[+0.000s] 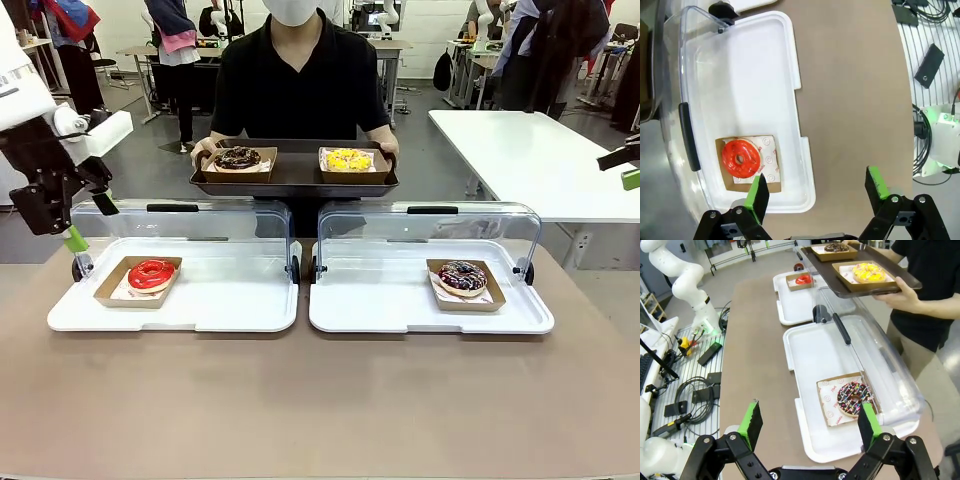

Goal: Provide the desired donut to the person.
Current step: Place the picked Paper togo box onto the Handle tray extended by the person.

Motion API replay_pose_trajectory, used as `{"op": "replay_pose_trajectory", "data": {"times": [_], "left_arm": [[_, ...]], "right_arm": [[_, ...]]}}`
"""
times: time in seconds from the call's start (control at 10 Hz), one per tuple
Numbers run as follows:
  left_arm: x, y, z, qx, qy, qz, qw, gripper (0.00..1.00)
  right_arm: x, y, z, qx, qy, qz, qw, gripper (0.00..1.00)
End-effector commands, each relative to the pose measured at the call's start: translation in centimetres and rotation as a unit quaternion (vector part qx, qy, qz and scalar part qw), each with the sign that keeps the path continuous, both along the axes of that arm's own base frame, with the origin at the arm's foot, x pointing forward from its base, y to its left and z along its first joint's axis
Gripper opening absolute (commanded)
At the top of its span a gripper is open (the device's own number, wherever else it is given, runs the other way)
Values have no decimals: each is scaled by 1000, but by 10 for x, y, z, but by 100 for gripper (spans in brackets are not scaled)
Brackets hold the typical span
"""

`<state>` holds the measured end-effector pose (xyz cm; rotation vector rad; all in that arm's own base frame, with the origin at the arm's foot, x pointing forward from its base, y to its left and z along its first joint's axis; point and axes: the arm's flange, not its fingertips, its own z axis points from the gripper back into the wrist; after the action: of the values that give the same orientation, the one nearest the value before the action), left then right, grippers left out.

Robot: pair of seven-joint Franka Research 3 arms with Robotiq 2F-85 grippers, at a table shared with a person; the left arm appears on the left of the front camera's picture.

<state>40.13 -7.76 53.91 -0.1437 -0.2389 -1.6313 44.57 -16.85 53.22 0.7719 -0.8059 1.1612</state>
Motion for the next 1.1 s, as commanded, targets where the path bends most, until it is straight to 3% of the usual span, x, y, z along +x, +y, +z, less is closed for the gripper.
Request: {"op": "replay_pose_trajectory", "data": {"times": [0.0,0.5,0.6,0.8,1.0], "left_arm": [[-12,-4,7,0,-11,-6,1000,100],[-8,-4,10,-2,-12,-7,1000,100],[9,29,17,-113,-14,13,993,100],[16,90,10,-303,24,6,953,100],[19,146,-8,-412,7,-18,911,100]], "right_arm": [[0,1,-1,-1,1,-4,1000,100],[0,1,-1,-1,1,-4,1000,100],[0,1,-1,-1,1,-4,1000,100],[0,1,-1,-1,1,-4,1000,100],[0,1,-1,-1,1,-4,1000,100]]}}
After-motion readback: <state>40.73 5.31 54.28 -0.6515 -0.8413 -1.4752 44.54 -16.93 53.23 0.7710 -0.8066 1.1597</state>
